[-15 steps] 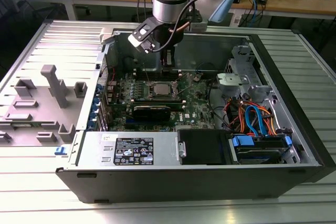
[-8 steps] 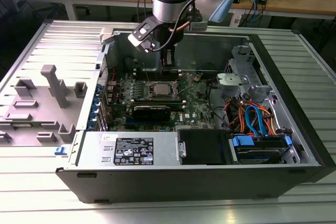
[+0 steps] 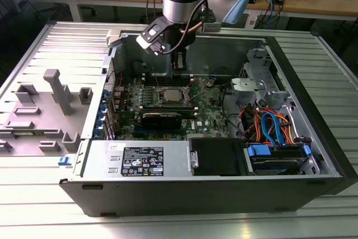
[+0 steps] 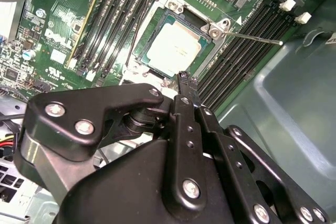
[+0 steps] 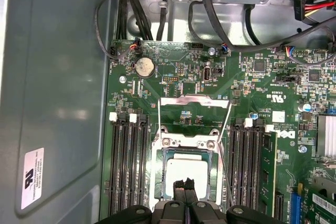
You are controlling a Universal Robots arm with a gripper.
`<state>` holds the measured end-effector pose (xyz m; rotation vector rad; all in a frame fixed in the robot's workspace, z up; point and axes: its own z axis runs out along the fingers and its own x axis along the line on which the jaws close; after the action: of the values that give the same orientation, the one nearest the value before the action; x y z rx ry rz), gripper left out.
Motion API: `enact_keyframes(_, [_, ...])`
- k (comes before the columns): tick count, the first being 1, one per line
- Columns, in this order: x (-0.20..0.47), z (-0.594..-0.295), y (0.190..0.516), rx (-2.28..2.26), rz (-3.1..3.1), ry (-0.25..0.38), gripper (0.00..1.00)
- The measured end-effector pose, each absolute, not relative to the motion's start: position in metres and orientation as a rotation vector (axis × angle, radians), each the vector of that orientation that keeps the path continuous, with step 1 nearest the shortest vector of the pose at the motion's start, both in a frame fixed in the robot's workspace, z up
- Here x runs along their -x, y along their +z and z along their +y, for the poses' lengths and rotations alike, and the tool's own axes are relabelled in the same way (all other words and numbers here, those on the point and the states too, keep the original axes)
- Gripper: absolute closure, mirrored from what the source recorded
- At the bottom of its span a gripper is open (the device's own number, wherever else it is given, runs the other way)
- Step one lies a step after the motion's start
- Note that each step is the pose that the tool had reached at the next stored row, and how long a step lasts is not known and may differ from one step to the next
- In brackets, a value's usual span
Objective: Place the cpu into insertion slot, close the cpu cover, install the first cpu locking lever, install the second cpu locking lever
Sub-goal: 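Close the cpu cover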
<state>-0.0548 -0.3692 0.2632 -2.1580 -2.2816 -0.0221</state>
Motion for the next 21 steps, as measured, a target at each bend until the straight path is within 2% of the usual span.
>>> enact_keyframes(21, [0.0548,-0.3692,0.2676,2.158,-2.282,-0.022,0.89])
